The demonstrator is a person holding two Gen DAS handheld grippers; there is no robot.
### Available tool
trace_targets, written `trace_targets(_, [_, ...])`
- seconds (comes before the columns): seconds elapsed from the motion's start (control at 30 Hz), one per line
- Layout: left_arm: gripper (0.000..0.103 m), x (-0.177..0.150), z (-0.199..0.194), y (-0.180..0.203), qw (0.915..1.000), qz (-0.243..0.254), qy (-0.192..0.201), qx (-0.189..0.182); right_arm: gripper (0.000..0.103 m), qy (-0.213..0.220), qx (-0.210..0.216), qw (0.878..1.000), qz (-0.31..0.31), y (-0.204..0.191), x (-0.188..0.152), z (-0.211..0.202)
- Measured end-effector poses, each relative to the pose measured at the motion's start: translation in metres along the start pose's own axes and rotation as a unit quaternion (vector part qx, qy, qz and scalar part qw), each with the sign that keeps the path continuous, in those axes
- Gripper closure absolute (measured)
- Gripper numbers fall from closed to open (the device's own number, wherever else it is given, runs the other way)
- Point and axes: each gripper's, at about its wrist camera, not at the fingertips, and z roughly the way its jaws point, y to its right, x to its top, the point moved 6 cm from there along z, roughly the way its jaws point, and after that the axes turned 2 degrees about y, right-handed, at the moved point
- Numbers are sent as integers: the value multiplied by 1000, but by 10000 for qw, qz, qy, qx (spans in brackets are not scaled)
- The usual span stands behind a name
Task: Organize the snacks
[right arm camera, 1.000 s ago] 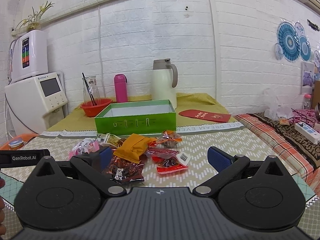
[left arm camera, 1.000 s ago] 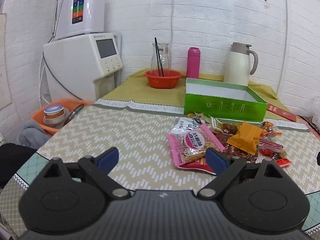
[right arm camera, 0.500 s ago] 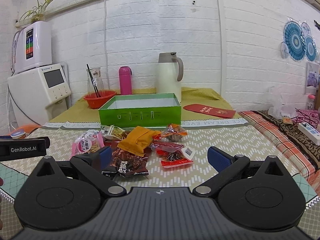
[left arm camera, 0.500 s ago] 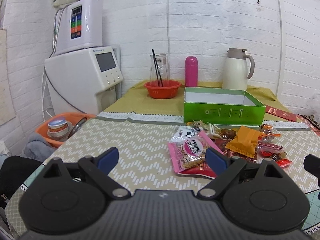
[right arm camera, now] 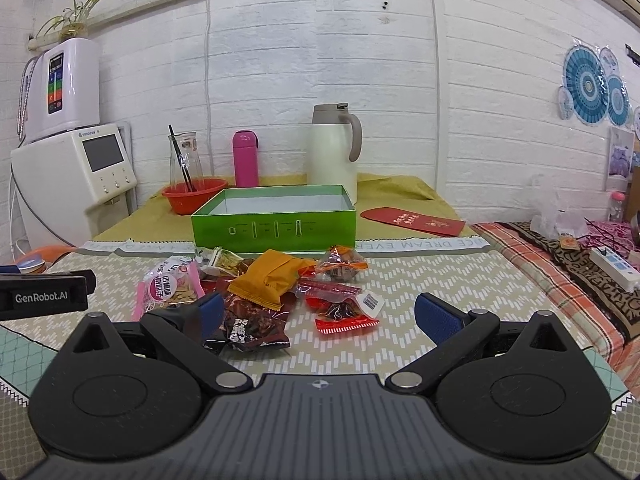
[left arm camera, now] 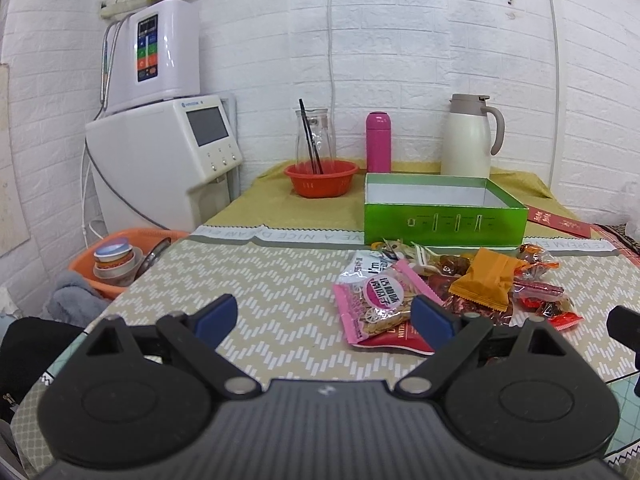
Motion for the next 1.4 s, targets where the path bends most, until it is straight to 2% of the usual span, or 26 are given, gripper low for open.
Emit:
trace_targets(0.1, [11, -2, 2, 1, 10000, 31, -11, -26, 0, 15, 129, 9999, 59, -1, 0, 0])
trace_targets(0.33, [11, -6, 9, 2, 9999, 43, -98, -69, 0, 62, 102, 9999, -12, -1, -1, 2])
trace_targets(0.47, [11, -10, 11, 1, 9998, 103, -98, -136, 0, -8, 382, 9993, 13, -4, -3, 3])
trace_targets(0.6, [11, -22, 9, -7, 9988, 355, 49, -340, 0, -79, 511, 9981, -329, -2, -3, 1])
trace_targets(0.7, [11, -28, 18, -14, 9985, 307, -20, -448, 0, -6, 532, 9964, -658, 5, 3, 3])
trace_targets(0.8, [11, -18, 35, -16, 9987, 222, -105, -446, 0, 107, 512, 9964, -668, 16, 19, 18])
trace_targets(0.9, [11, -1, 52, -12, 9977, 376, 96, -559, 0, 153, 697, 9956, -606, 26, 34, 43])
trace_targets(1.03, [11, 9, 78, 0, 9936, 775, 213, -800, 0, -189, 1128, 9923, -477, 37, 34, 81])
trace_targets(1.1, [11, 8, 88, 1, 9926, 705, 203, -968, 0, -304, 1245, 9910, -383, 41, 26, 93])
trace_targets(1.2, [11, 3, 105, -2, 9911, 338, 65, -1288, 0, -432, 1409, 9886, -312, 39, 18, 110])
trace_targets(1.33, [11, -7, 127, -3, 9924, 365, -185, -1157, 0, -611, 1674, 9839, -134, 23, 20, 134])
trace_targets(1.4, [11, -8, 132, -1, 9905, 320, -216, -1322, 0, -727, 1727, 9822, -135, 9, 19, 149])
